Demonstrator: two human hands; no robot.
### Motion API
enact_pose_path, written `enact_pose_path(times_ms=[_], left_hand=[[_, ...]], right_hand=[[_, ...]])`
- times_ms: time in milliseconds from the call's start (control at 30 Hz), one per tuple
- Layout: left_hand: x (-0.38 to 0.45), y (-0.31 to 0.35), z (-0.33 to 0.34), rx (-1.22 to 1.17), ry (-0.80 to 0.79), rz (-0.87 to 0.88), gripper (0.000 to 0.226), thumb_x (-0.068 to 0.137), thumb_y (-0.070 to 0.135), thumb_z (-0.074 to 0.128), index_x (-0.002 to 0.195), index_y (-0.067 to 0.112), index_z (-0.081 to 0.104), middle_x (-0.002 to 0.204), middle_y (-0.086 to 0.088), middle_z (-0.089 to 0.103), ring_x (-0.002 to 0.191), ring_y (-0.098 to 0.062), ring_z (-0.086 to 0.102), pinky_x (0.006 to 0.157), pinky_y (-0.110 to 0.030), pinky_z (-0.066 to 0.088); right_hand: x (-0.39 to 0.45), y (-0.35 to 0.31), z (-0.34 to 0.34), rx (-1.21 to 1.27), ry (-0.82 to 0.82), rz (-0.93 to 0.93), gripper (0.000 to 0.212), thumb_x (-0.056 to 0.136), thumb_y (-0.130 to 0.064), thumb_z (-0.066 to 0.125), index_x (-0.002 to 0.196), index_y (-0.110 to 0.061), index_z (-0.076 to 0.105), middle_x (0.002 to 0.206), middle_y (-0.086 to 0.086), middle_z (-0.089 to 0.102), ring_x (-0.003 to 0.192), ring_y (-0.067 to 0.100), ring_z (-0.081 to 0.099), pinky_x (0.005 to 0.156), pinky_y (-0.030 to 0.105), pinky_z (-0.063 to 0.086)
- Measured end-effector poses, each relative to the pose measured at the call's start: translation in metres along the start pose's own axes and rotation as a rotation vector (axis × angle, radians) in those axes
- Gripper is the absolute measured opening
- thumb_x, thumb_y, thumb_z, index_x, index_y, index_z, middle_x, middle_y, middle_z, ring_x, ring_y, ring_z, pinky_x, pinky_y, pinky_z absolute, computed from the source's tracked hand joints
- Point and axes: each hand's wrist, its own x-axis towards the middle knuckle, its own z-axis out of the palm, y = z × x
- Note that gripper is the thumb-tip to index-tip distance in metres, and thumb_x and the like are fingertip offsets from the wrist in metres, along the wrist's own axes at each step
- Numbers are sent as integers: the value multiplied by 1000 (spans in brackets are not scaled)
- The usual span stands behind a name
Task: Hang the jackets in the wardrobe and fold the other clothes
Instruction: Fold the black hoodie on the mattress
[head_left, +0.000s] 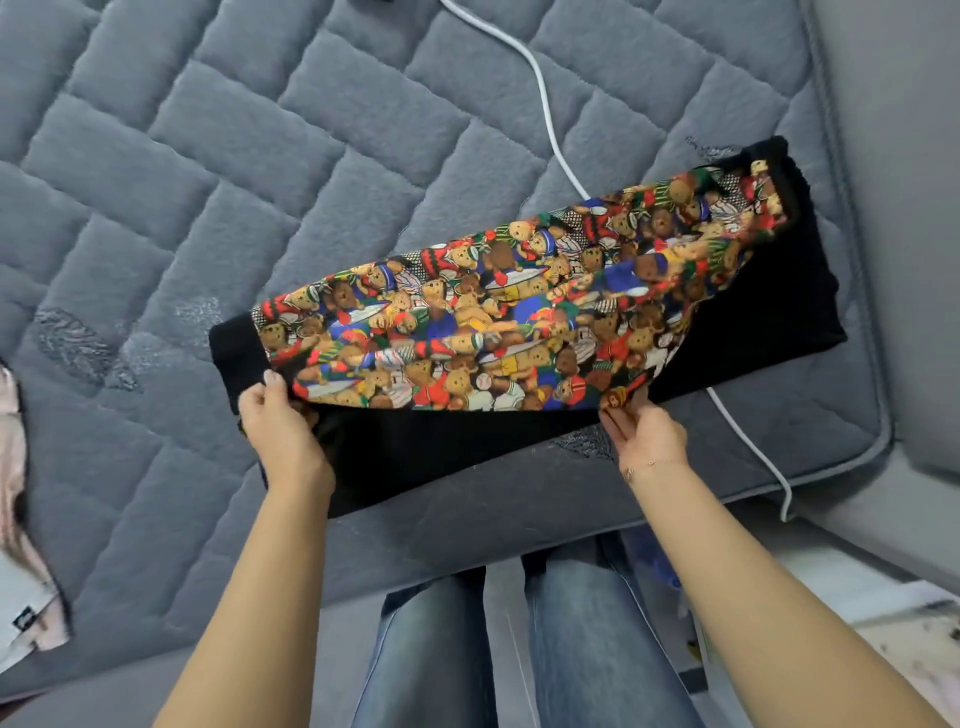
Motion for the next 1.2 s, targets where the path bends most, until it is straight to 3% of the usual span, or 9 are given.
enact_pose_path(times_ms=[133,267,433,533,600,733,867,1067,1200], left_hand=[[7,-17,-16,254,-61,56,27,100,32,54,113,15,36,97,-3,50,79,-11,49,75,-25,42],[29,1,-34,364,-73,272,49,89,32,67,131,16,48,98,5,51,87,-4,55,99,-37,47],[49,24,-7,963,-590,467,53,72,66,71,116,39,61,126,5,57,117,-20,56,100,-52,46],[43,15,9,1230,-749,628,47,76,49,78,114,23,68,127,3,58,125,-23,48,104,-46,38],[34,13,6,1102,-765,682,33,80,36,75,102,12,73,111,7,64,113,-21,57,95,-31,43],[23,30,-13,745,-611,409,34,85,60,61,72,31,74,74,13,74,74,-8,71,66,-24,53],[40,49,-2,1230,-460,406,60,86,72,47,71,20,70,66,2,69,70,-19,65,65,-37,49],[44,42,32,1607,-189,547,47,90,57,57,108,14,65,111,-16,63,109,-38,54,90,-45,39],[-8,20,61,1158,-237,1048,29,89,24,61,114,10,58,120,-14,58,112,-36,52,94,-48,38]], right_hand=[[3,-1,-7,-477,32,-233,22,94,-4,55,115,-5,50,113,16,62,80,26,65,73,33,53],[-5,-41,-11,-799,38,-1003,28,84,-4,60,110,-7,52,110,6,46,94,22,52,79,22,46],[9,-119,27,-1432,-281,-1634,35,93,-19,55,126,-7,56,137,14,48,129,31,41,110,39,29],[26,-155,53,-1771,-390,-1635,46,96,-34,54,136,-12,50,150,9,40,142,30,31,118,51,15],[36,-175,64,-1919,-467,-1543,35,96,-40,56,115,-12,63,125,13,61,127,31,49,116,50,17],[42,-205,65,-1953,-537,-1347,46,82,-64,38,74,-24,59,64,7,59,72,33,61,64,38,38],[57,-210,78,-1991,-445,-1489,46,79,-69,42,57,-29,43,51,-2,42,61,33,59,51,31,30],[73,-185,110,-2008,-120,-1540,46,85,-46,66,103,-4,58,107,23,59,102,40,54,97,49,37],[48,-118,87,-1667,-329,-1723,49,92,-27,53,137,-7,46,150,15,38,142,31,30,120,49,13]])
